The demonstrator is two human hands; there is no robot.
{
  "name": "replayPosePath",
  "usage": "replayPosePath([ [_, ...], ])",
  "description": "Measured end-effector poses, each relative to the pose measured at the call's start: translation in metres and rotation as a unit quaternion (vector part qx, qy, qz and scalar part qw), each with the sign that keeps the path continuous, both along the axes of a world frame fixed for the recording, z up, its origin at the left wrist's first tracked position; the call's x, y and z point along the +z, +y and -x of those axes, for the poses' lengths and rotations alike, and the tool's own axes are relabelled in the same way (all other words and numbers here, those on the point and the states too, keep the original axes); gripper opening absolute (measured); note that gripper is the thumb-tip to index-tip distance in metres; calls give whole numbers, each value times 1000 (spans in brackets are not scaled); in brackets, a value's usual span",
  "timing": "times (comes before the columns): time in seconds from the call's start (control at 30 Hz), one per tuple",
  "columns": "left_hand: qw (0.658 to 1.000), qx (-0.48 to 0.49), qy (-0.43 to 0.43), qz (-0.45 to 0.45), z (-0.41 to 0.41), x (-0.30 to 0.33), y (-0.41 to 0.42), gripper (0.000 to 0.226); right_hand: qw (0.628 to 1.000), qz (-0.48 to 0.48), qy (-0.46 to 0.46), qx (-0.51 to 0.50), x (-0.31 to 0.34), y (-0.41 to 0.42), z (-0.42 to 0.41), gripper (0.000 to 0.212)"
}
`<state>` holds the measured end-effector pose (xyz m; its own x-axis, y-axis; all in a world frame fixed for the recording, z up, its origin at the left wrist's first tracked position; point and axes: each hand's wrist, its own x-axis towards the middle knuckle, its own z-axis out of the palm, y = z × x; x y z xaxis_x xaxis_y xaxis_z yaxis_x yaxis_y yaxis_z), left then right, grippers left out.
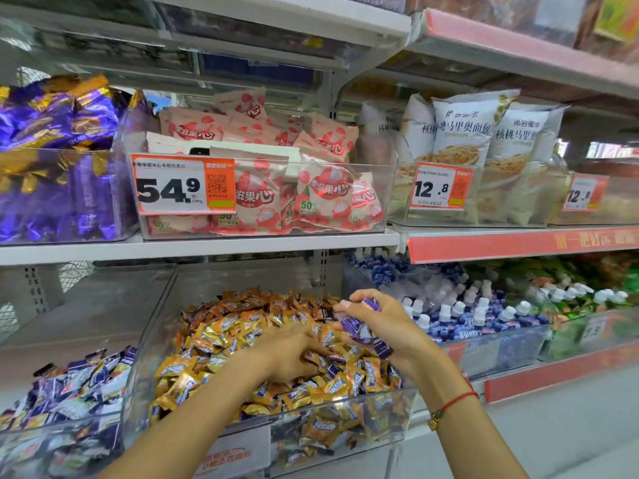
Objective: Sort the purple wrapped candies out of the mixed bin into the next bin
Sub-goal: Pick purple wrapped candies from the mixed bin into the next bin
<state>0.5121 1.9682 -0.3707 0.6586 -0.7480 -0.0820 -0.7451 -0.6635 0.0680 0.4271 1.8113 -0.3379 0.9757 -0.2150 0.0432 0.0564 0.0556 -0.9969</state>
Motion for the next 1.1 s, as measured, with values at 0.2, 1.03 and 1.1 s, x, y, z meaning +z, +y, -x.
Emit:
replayPosePath([
  [0.2, 997, 59, -37, 12, -8, 9, 23, 38, 987, 152, 5, -48, 1, -11, 6, 9],
  [1.03, 992, 85, -94, 28, 11, 8, -11, 30, 976, 204, 48, -63, -7, 17, 2, 66],
  [1.1, 980, 104, -50, 162, 12, 9, 3, 28, 986, 148, 64, -46, -7, 19, 0, 66],
])
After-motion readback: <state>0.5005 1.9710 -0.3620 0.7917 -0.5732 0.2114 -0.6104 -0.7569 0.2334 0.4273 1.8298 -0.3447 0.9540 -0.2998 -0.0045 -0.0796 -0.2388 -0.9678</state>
